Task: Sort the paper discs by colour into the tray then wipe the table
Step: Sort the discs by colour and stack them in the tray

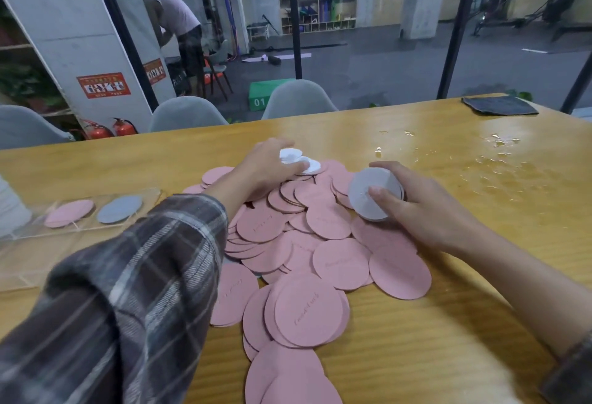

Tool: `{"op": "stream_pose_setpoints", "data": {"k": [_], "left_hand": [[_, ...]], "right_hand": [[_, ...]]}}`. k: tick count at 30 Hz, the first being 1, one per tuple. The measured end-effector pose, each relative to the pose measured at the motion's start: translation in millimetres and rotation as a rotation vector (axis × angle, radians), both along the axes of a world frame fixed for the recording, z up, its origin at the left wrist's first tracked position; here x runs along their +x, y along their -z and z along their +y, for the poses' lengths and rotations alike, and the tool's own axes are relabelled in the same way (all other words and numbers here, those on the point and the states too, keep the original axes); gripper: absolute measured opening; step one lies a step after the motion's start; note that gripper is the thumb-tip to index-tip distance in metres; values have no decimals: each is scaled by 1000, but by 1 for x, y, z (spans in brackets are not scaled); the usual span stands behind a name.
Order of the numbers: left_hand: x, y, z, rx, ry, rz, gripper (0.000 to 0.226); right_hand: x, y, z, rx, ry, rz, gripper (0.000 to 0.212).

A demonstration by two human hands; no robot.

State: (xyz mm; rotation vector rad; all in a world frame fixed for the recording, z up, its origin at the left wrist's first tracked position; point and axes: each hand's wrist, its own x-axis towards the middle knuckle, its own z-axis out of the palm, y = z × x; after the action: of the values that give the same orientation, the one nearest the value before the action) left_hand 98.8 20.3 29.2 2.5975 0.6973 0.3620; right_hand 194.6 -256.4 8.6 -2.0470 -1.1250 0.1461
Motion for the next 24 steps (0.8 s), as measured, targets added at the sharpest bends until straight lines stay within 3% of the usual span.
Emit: {"op": "stream_pose_setpoints", "data": {"k": [4, 10, 14, 24], "left_hand": [[12, 0, -5, -27, 28, 118, 84], [16, 3, -6, 41, 39, 163, 69], [16, 3, -1, 101, 72, 180, 71], [9, 0, 3, 111, 195, 76, 38]], "right_hand": [[1, 1, 0, -6, -1, 10, 43], [0, 0, 0, -17, 2, 27, 43], [-1, -1, 0, -16, 0, 31, 43], [-1, -1, -1, -6, -10, 58, 42]]}}
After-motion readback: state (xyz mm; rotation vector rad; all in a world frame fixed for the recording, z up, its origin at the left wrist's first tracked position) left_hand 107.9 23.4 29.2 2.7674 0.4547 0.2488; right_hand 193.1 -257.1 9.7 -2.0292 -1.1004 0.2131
